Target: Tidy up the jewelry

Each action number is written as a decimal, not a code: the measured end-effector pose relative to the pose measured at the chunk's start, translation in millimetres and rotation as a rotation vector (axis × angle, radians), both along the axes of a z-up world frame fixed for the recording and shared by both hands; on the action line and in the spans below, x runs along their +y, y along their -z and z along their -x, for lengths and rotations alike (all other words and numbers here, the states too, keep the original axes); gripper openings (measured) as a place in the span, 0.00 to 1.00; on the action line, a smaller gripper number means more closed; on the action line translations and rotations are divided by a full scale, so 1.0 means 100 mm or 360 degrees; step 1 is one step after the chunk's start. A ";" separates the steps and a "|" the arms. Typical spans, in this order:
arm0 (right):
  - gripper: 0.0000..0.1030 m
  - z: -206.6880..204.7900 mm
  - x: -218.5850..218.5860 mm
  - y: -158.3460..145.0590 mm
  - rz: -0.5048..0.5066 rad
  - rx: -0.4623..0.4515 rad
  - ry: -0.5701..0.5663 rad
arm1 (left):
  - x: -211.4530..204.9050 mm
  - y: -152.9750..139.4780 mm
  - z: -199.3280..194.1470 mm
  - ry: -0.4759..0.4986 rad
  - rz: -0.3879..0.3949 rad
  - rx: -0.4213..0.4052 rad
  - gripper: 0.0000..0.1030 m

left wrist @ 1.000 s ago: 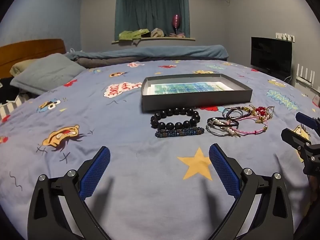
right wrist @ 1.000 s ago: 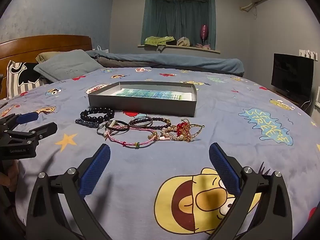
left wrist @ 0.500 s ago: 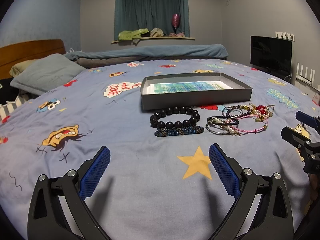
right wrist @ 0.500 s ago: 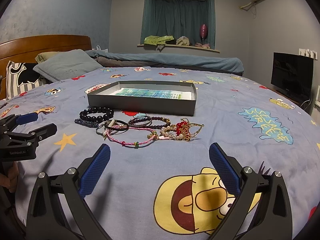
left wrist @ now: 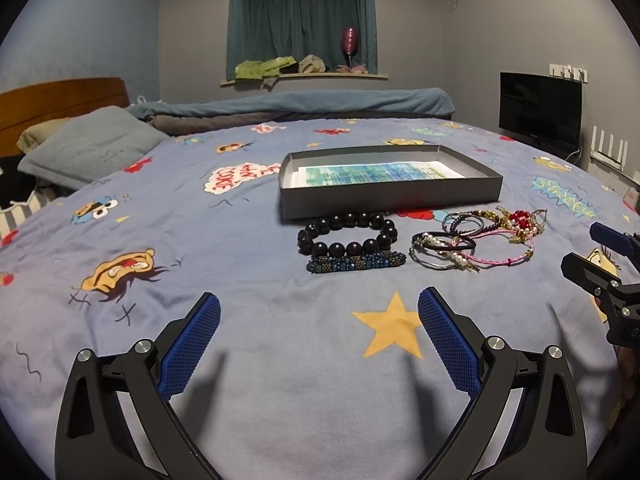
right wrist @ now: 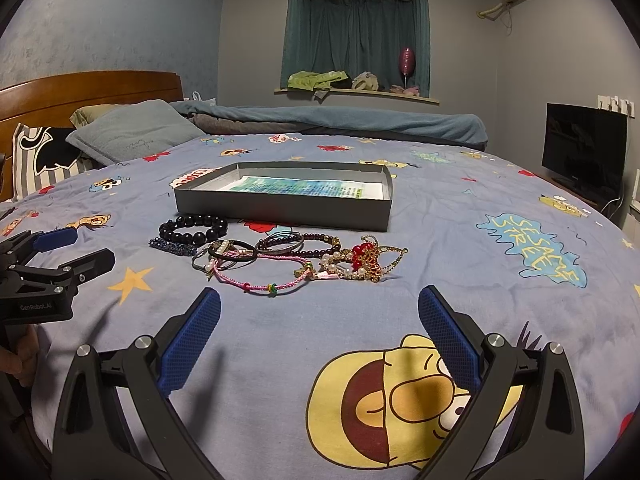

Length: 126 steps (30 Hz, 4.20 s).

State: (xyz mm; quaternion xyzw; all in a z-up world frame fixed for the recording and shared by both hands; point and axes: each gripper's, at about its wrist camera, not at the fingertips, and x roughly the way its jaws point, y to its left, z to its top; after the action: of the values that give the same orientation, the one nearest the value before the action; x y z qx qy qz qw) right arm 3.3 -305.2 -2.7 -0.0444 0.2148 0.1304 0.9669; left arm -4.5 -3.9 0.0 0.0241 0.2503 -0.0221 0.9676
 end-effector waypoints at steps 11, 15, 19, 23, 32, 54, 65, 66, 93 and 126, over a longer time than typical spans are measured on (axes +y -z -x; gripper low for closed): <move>0.95 -0.02 -0.01 0.01 -0.0007 0.0011 0.0000 | 0.04 0.00 -0.03 0.0014 0.0039 0.0012 0.95; 0.95 -0.04 0.00 0.02 -0.0003 0.0033 -0.0004 | 0.04 -0.01 -0.05 0.0017 0.0060 0.0020 0.95; 0.95 -0.06 -0.01 -0.03 -0.0043 0.0080 -0.0001 | 0.05 -0.04 -0.08 0.0023 0.0097 0.0027 0.95; 0.95 -0.07 0.03 -0.15 -0.0041 0.0105 -0.0026 | 0.09 -0.09 -0.08 0.0016 0.0129 0.0000 0.95; 0.95 -0.09 0.13 -0.25 0.0011 0.0015 -0.0076 | 0.13 -0.02 -0.15 -0.0004 0.0156 0.0020 0.95; 0.95 -0.08 0.00 -0.15 -0.0040 0.0042 -0.0089 | 0.00 -0.32 -0.34 0.0089 0.0073 0.0043 0.90; 0.95 -0.18 -0.09 -0.13 -0.0098 0.0104 -0.0075 | -0.11 -0.21 -0.62 0.0168 0.0041 0.0165 0.62; 0.94 -0.19 -0.09 -0.13 -0.0103 0.0114 -0.0076 | -0.11 -0.20 -0.63 0.0175 0.0040 0.0171 0.62; 0.60 -0.29 -0.10 -0.08 -0.0133 0.0214 -0.0095 | 0.07 -0.14 -0.90 0.0124 0.0079 0.0260 0.64; 0.50 -0.99 -0.43 -0.06 -0.0185 0.0454 0.0035 | 0.26 0.06 -1.34 0.0184 0.0234 0.0428 0.14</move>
State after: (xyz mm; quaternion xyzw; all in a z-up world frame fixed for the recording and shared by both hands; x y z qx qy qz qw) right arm 102.4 -347.9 3.6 0.0331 0.3426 0.1372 0.9288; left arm 129.8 22.0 -5.9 -0.0357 0.3734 -0.0990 0.9217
